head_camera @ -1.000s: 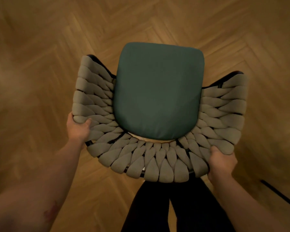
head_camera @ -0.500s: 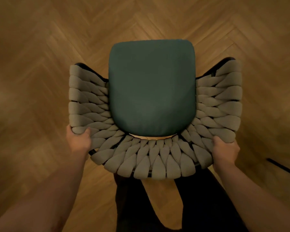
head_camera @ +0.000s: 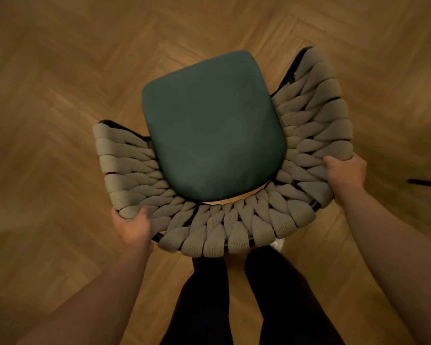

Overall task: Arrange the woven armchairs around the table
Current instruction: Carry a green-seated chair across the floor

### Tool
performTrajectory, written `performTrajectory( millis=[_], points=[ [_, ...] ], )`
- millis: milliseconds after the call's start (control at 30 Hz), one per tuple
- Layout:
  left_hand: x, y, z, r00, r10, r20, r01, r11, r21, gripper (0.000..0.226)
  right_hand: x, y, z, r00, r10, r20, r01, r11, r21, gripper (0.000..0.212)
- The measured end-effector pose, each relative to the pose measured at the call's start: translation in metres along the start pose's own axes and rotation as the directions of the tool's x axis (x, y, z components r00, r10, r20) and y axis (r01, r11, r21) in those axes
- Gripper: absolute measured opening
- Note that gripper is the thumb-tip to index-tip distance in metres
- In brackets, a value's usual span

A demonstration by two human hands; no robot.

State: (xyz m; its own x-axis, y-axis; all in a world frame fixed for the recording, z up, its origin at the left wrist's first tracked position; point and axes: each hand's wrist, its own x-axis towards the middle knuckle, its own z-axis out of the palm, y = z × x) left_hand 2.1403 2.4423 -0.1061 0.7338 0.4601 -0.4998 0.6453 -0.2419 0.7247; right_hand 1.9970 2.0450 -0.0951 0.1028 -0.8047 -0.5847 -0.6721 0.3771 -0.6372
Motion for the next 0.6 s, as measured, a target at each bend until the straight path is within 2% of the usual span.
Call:
performTrajectory(
  millis=[267, 333, 433, 600],
  points=[
    [-0.004, 0.01, -0.003, 0.996, 0.061, 0.064, -0.065, 0.996, 0.068, 0.053, -0.015, 0.017, -0.012, 1.0, 0.011, 0.008, -0.012, 0.997, 0.079, 0.028],
    [-0.002, 0.015, -0.002, 0.993, 0.071, 0.097, -0.084, 0.988, 0.132, 0.056, -0.024, 0.029, -0.02, 1.0, 0.02, -0.003, -0.02, 0.995, 0.099, 0.035],
    [0.0, 0.026, 0.004, 0.982, 0.091, 0.169, -0.123, 0.974, 0.192, 0.056, -0.038, 0.053, -0.034, 0.996, 0.076, -0.04, -0.068, 0.983, 0.173, 0.044],
    [0.001, 0.045, 0.026, 0.937, 0.123, 0.328, -0.214, 0.942, 0.258, 0.05, -0.064, 0.089, -0.054, 0.971, 0.206, -0.123, -0.161, 0.94, 0.301, 0.04]
  ],
)
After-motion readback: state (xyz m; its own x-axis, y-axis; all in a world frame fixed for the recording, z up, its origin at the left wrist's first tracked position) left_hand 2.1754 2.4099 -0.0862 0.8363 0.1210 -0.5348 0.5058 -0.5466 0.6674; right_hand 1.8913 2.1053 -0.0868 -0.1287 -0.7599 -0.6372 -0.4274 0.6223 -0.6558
